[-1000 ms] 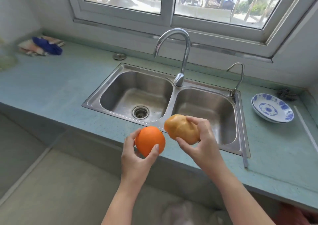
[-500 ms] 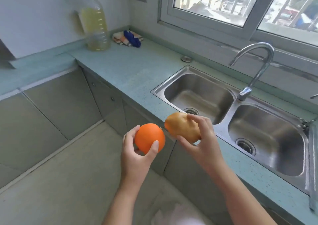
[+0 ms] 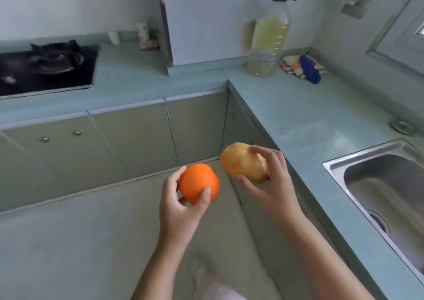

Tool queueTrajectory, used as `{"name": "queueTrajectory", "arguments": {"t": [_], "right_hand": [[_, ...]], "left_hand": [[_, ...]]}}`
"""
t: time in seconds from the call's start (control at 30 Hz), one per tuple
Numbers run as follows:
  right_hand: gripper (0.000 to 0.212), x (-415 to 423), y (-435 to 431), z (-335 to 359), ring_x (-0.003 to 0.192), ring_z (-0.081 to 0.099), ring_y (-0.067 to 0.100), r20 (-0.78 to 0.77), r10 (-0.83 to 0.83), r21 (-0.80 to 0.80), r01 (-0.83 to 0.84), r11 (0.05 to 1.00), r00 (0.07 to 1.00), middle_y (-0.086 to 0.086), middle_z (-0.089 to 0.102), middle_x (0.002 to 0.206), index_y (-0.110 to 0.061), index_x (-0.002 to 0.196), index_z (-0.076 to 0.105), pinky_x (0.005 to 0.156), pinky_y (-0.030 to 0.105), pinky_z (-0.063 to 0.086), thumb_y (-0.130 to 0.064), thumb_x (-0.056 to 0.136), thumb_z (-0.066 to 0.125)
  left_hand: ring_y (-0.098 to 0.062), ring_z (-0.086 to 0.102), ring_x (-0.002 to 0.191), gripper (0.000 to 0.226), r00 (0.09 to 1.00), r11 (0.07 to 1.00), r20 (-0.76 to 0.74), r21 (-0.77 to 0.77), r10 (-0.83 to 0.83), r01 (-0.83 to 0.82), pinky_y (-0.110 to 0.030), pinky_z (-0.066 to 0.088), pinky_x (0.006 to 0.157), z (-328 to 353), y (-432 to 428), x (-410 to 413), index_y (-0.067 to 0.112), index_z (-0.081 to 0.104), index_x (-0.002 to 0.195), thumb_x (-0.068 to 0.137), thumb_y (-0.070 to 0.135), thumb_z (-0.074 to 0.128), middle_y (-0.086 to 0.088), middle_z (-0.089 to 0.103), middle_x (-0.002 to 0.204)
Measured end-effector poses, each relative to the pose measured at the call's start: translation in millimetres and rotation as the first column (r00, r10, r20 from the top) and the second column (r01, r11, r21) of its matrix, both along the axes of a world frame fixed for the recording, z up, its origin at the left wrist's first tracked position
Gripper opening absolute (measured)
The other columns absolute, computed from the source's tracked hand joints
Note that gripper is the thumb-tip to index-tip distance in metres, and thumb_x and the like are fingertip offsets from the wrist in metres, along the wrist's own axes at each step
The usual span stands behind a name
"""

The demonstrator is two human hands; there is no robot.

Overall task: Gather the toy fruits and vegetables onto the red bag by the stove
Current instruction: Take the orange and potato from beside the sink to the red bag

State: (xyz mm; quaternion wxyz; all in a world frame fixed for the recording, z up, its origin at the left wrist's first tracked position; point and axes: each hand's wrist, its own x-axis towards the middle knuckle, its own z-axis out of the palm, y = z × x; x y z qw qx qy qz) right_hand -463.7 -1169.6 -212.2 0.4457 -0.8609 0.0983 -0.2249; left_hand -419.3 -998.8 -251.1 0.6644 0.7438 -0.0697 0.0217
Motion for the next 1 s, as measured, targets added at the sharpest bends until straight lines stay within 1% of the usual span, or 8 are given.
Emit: {"name": "queueTrajectory", "arguments": {"t": [0.1,0.23,0.43,0.53,0.63,0.77,0.9,1.0], "right_hand": [[0.055,61,17,10,0.106,0.040,-0.011,0.026,0.106,0.015,-0.106,0.994,0.994,-0.007,0.044,0.115,-0.026,0.118,0.050,0.081,0.001,0.032,-0.027,0.067,0.070],[0.054,136,37,20,0.107,0.039,-0.012,0.078,0.213,0.017,-0.215,0.977,0.974,-0.008,0.045,0.114,-0.026,0.118,0.049,0.083,0.000,0.030,-0.024,0.068,0.070],[0.055,219,87,23,0.104,0.041,-0.012,0.078,0.395,0.031,-0.398,0.917,0.915,-0.004,0.046,0.114,-0.024,0.119,0.049,0.082,0.000,0.030,-0.027,0.069,0.069],[0.055,248,124,20,0.099,0.042,-0.013,0.064,0.494,0.038,-0.497,0.867,0.867,-0.004,0.045,0.110,-0.025,0.119,0.049,0.080,0.000,0.030,-0.026,0.069,0.072],[0.055,267,164,15,0.096,0.042,-0.014,0.048,0.584,0.042,-0.585,0.810,0.811,-0.004,0.045,0.108,-0.025,0.117,0.049,0.078,-0.001,0.030,-0.016,0.071,0.077],[0.057,285,222,9,0.098,0.041,-0.014,0.033,0.691,0.047,-0.692,0.721,0.722,-0.013,0.043,0.108,-0.032,0.114,0.045,0.078,-0.001,0.031,-0.014,0.071,0.077],[0.056,300,283,1,0.102,0.041,-0.013,0.016,0.750,0.036,-0.750,0.661,0.661,-0.007,0.045,0.111,-0.031,0.114,0.046,0.080,0.001,0.032,-0.015,0.070,0.077],[0.055,308,339,-3,0.104,0.041,-0.013,-0.002,0.793,0.035,-0.793,0.608,0.609,-0.009,0.045,0.114,-0.034,0.115,0.046,0.081,0.002,0.033,-0.022,0.069,0.073]], "left_hand": [[0.006,0.055,0.097,0.059,0.996,0.996,0.009,0.020,0.090,-0.090,-0.008,0.046,0.069,12,19,45,0.044,0.047,0.108,0.054,0.056,0.065,0.006,0.053,0.120],[-0.008,0.057,0.101,0.058,0.978,0.979,0.043,0.017,0.205,-0.205,-0.012,0.048,0.070,26,43,102,0.042,0.048,0.108,0.054,0.054,0.066,0.002,0.054,0.121],[-0.001,0.058,0.096,0.058,0.922,0.922,0.040,0.007,0.386,-0.386,-0.015,0.050,0.070,34,86,148,0.042,0.049,0.107,0.053,0.052,0.067,0.007,0.054,0.118],[0.003,0.056,0.097,0.057,0.865,0.864,0.033,0.036,0.501,-0.502,-0.017,0.051,0.072,33,119,154,0.042,0.048,0.107,0.054,0.053,0.065,0.012,0.053,0.118],[0.004,0.056,0.097,0.057,0.799,0.798,0.012,0.044,0.602,-0.601,-0.020,0.052,0.072,30,155,154,0.040,0.048,0.108,0.054,0.051,0.065,0.010,0.052,0.119],[0.003,0.057,0.095,0.055,0.694,0.696,-0.061,0.035,0.718,-0.717,-0.023,0.049,0.072,23,206,150,0.044,0.049,0.106,0.054,0.048,0.066,0.014,0.052,0.118],[-0.003,0.054,0.102,0.050,0.606,0.610,-0.099,0.024,0.790,-0.792,-0.023,0.048,0.074,13,260,155,0.044,0.048,0.105,0.062,0.030,0.068,0.019,0.050,0.117],[-0.009,0.052,0.104,0.053,0.571,0.579,-0.107,0.064,0.814,-0.813,-0.023,0.046,0.075,6,310,163,0.038,0.047,0.112,0.072,0.019,0.075,0.014,0.049,0.118]]}}
